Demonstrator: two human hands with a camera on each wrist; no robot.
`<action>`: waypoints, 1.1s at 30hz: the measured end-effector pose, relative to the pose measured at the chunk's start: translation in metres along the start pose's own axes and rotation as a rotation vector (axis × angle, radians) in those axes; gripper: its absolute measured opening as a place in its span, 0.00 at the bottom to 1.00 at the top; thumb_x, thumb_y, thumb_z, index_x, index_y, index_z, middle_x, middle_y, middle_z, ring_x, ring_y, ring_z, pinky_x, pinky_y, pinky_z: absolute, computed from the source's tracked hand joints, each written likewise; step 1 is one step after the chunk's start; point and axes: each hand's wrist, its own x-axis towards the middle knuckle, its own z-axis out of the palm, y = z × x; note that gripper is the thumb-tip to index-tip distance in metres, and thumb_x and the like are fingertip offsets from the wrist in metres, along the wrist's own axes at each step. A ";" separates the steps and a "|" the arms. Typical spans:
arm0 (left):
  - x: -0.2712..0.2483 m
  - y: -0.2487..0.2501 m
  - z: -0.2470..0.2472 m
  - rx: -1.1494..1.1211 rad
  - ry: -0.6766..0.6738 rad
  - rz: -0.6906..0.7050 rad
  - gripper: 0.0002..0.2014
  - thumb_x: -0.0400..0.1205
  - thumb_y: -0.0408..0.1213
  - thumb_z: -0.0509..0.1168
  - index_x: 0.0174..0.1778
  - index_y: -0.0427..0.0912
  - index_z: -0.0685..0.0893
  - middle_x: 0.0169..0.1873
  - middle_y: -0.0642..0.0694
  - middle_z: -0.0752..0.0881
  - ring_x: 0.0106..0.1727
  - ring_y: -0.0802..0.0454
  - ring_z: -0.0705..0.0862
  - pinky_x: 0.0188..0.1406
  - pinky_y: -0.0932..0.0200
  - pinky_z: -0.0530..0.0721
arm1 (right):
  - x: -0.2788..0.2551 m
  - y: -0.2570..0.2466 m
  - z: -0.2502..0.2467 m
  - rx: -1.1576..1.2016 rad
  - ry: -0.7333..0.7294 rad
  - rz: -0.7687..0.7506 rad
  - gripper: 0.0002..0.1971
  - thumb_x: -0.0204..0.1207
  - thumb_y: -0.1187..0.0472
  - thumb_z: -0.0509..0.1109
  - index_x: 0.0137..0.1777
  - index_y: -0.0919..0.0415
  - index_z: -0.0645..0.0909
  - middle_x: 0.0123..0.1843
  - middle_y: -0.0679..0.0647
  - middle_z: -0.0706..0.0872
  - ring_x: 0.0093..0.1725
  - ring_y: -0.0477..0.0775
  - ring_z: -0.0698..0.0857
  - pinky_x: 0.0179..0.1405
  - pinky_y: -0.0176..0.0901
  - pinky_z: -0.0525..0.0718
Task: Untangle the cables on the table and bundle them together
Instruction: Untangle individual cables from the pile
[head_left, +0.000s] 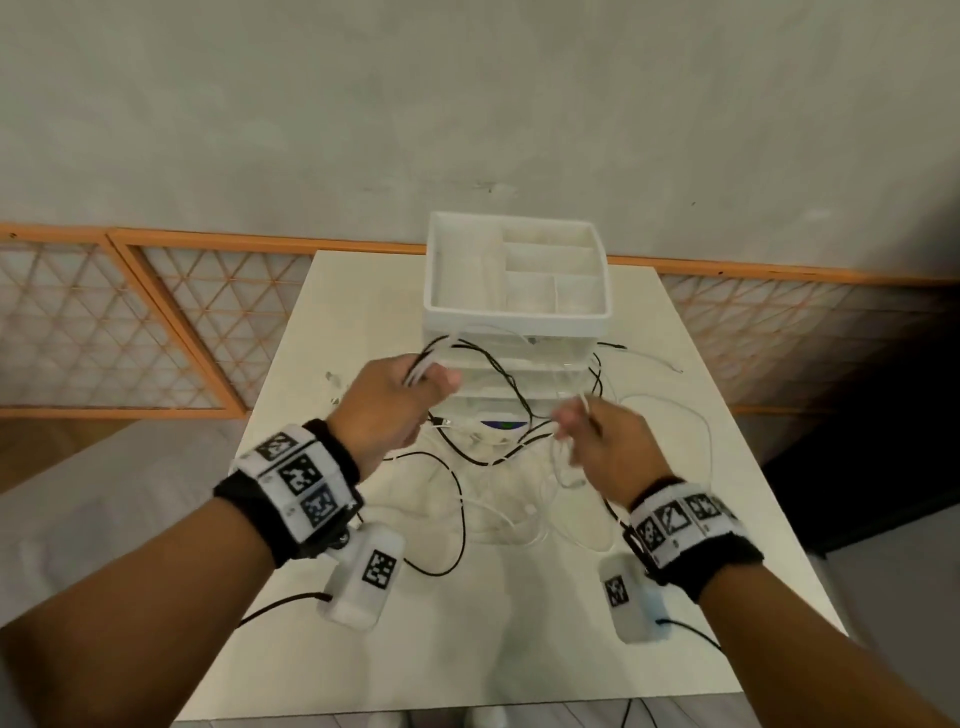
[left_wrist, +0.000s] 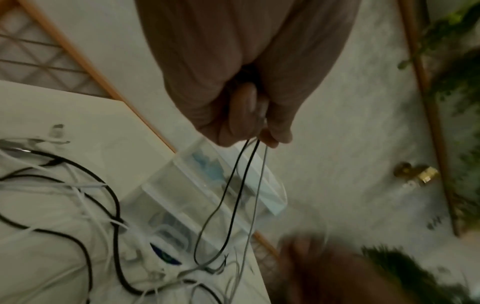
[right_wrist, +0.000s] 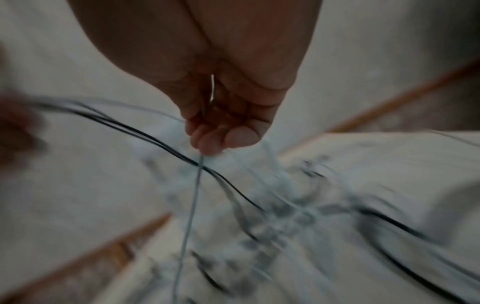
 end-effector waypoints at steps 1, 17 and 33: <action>0.002 -0.001 0.011 0.032 0.013 0.021 0.12 0.86 0.41 0.66 0.38 0.41 0.84 0.18 0.54 0.66 0.18 0.54 0.61 0.17 0.66 0.60 | 0.001 -0.034 -0.009 0.076 0.030 -0.122 0.11 0.86 0.56 0.62 0.47 0.56 0.84 0.41 0.50 0.90 0.34 0.53 0.87 0.41 0.47 0.88; 0.021 -0.035 -0.015 -0.037 0.233 -0.132 0.14 0.91 0.42 0.53 0.42 0.41 0.74 0.42 0.42 0.94 0.14 0.55 0.61 0.14 0.63 0.67 | 0.037 -0.077 -0.080 0.294 0.686 -0.377 0.10 0.85 0.45 0.62 0.61 0.44 0.80 0.58 0.53 0.87 0.52 0.55 0.87 0.53 0.54 0.87; 0.021 0.044 0.082 -0.251 -0.098 0.039 0.12 0.92 0.48 0.50 0.49 0.46 0.72 0.38 0.54 0.93 0.20 0.53 0.65 0.14 0.63 0.70 | 0.020 -0.170 -0.071 0.462 0.378 -0.664 0.07 0.87 0.59 0.63 0.58 0.54 0.81 0.57 0.47 0.87 0.57 0.52 0.87 0.53 0.52 0.85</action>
